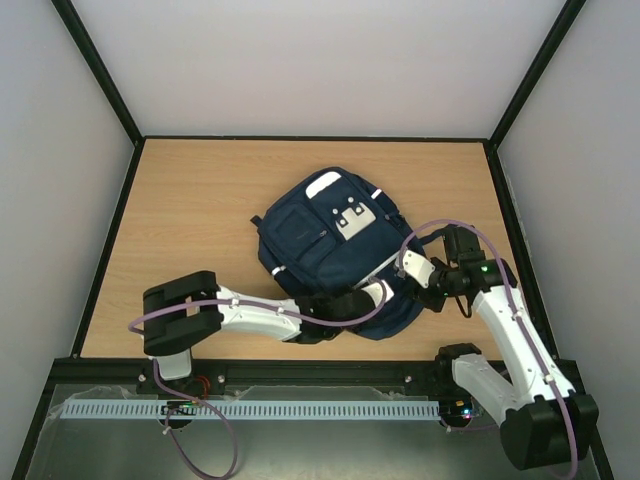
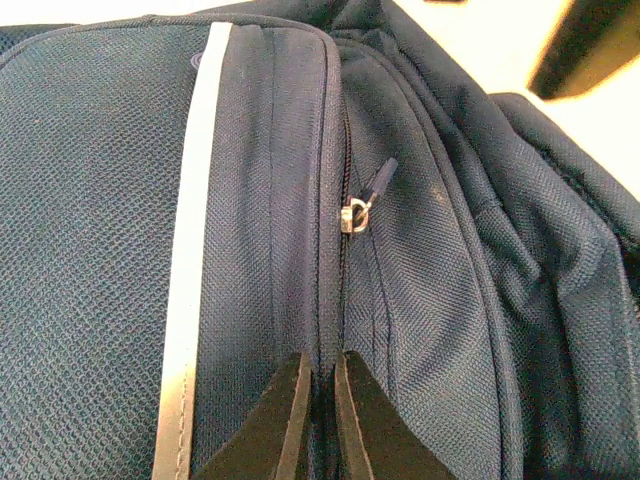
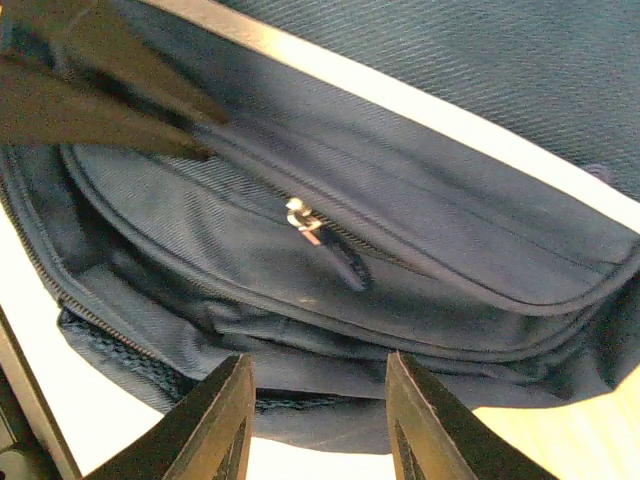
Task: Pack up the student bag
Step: Zip the student bag at the center of the board.
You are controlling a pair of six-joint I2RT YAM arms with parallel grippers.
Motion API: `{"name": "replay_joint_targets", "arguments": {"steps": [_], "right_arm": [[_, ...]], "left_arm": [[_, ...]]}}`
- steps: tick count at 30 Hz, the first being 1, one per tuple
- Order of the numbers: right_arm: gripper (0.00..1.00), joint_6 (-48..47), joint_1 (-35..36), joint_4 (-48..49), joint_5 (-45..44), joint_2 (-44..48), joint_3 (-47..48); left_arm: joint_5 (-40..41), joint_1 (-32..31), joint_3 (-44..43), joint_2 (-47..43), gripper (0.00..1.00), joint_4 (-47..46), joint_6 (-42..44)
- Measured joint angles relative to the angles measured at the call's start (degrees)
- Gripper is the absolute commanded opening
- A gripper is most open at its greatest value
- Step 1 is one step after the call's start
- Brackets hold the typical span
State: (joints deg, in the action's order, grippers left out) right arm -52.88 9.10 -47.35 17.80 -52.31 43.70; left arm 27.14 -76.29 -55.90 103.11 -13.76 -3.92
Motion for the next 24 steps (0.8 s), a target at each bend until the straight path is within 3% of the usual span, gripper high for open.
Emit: {"name": "replay_joint_targets", "arguments": {"steps": [10,24], "right_arm": [[0.42,-4.37,0.02,3.17,4.94,3.23,-3.76],[0.39,-4.94,0.46,10.03,7.67,-1.11,-6.64]], "left_arm": [[-11.61,4.33,1.33,-2.69,0.02,-1.42,-3.37],[-16.02,5.95,1.33,-3.08,0.02,-1.33,-6.67]]}}
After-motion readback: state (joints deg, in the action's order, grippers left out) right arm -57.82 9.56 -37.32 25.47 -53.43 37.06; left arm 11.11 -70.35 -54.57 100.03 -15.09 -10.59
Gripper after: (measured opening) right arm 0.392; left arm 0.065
